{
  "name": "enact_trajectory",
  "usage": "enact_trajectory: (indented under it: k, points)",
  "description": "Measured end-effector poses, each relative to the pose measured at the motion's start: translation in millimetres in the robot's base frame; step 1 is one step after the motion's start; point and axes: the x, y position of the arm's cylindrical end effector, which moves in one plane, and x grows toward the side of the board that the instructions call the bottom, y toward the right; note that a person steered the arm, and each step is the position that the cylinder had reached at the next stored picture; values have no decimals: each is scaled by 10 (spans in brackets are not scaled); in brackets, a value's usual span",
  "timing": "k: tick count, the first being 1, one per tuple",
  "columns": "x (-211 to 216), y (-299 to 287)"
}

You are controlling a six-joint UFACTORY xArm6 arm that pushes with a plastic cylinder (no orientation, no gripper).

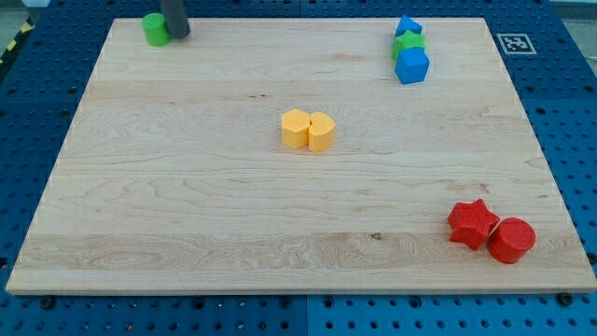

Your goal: Push green star closer to green circle

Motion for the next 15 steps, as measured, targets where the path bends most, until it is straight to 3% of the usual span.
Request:
enact_trajectory:
  k: [3, 7, 8, 10, 15]
  points:
    - [770, 1050]
    - [1504, 3919]
    - [1498, 4164]
    - [781, 4179]
    - [510, 3687]
